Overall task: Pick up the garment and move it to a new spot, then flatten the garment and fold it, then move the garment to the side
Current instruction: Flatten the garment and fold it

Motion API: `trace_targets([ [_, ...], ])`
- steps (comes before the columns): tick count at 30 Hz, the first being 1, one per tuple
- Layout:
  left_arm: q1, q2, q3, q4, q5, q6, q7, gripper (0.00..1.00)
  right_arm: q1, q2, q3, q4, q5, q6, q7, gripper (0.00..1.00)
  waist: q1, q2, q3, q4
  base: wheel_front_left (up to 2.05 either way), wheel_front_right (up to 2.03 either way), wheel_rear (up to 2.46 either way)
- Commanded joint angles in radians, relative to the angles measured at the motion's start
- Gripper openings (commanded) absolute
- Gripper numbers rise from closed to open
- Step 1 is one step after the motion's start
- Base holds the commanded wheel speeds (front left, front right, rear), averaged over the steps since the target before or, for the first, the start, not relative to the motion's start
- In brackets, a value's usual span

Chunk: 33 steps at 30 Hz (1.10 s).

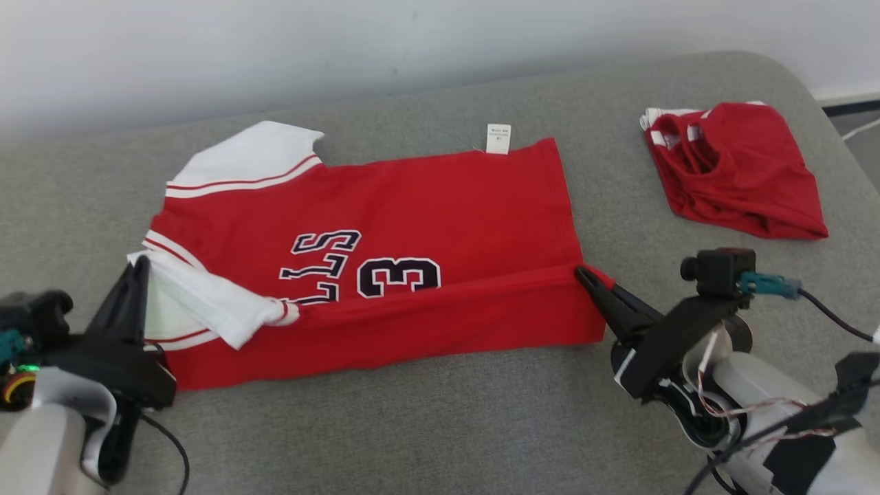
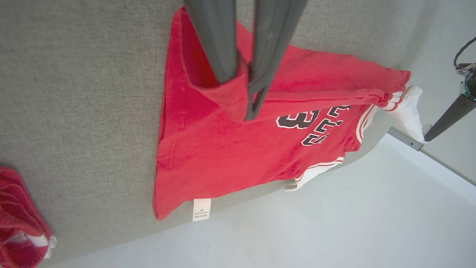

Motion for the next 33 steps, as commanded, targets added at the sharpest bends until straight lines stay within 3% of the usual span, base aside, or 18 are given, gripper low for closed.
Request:
trace_targets([
  [1,-0.05,0.016,-0.005,0.06,0.014,-0.008,0.008,0.0,-0.04,0.02,0.018,0.031,0.019,0.0,0.001,0.0,-0.0001,-0.0001,0.04,-0.032,0.0,0.0,0.0],
  [9,-0.178,0.017,-0.041,0.248,0.036,-0.033,-0.013,0.0,-0.142,0.077,0.103,0.141,0.047,0.0,-0.012,0.0,-0.0001,-0.0001,0.069,-0.052,0.0,0.0,0.0],
  [10,-0.186,0.016,-0.045,0.266,0.037,-0.036,-0.02,0.0,-0.149,0.08,0.115,0.151,0.047,0.0,-0.015,0.11,-0.0001,-0.0001,0.068,-0.052,0.0,0.0,0.0],
  [11,-0.193,0.014,-0.049,0.282,0.041,-0.039,-0.026,0.09,-0.155,0.082,0.125,0.161,0.045,0.0,-0.024,0.63,-0.0001,-0.0001,0.066,-0.051,0.0,0.0,0.0],
  [12,-0.2,0.014,-0.051,0.297,0.046,-0.038,-0.039,0.5,-0.157,0.084,0.133,0.169,0.052,0.0,-0.03,1.0,-0.0001,-0.0001,0.064,-0.05,0.0,0.0,0.0],
  [13,-0.207,0.013,-0.056,0.325,0.054,-0.034,-0.064,1.0,-0.164,0.076,0.153,0.186,0.051,0.0,-0.04,1.0,-0.0001,-0.0001,0.055,-0.046,0.0,0.0,0.0],
  [23,-0.156,0.006,-0.05,0.382,0.035,-0.041,-0.157,1.0,-0.126,0.0,0.203,0.199,0.049,0.0,-0.112,1.0,-0.0001,-0.0001,-0.005,-0.019,0.0,0.0,0.0],
  [33,-0.031,-0.003,-0.034,0.306,0.009,-0.016,-0.17,1.0,-0.042,-0.008,0.098,0.195,-0.045,0.0,-0.152,1.0,-0.0001,-0.0001,-0.021,0.007,0.0,0.0,0.0],
])
